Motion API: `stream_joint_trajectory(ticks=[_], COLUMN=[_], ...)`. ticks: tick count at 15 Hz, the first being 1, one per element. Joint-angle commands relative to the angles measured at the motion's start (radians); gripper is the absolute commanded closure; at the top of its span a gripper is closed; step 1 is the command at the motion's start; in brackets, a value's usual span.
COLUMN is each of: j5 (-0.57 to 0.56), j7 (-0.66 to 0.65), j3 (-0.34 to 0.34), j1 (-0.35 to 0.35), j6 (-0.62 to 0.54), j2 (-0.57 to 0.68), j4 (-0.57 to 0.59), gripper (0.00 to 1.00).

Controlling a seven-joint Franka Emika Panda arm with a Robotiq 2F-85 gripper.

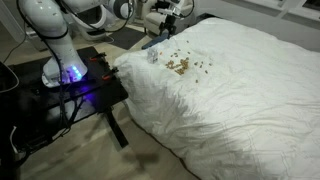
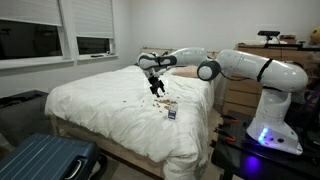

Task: Pour the contents in the jar on the bed

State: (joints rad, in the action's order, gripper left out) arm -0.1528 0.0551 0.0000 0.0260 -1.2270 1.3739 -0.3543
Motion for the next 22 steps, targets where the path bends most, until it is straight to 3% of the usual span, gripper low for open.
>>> stream_joint_trajectory(ticks=[1,6,12,22], j5=[0.017,0.017,-0.011,-0.004], j7=[0.01,0.017,0.005,0.001], j3=[-0.024,-0.025,-0.005,0.0], j1=[0.004,0.007,0.013,0.015], j6=[-0.122,-0.274,-0.353,-0.366], j2=[-0.029,-0.046,-0.061,-0.056], j4=[0.0,-0.008,0.001,0.002], gripper=[0.0,0.0,0.0,0.0])
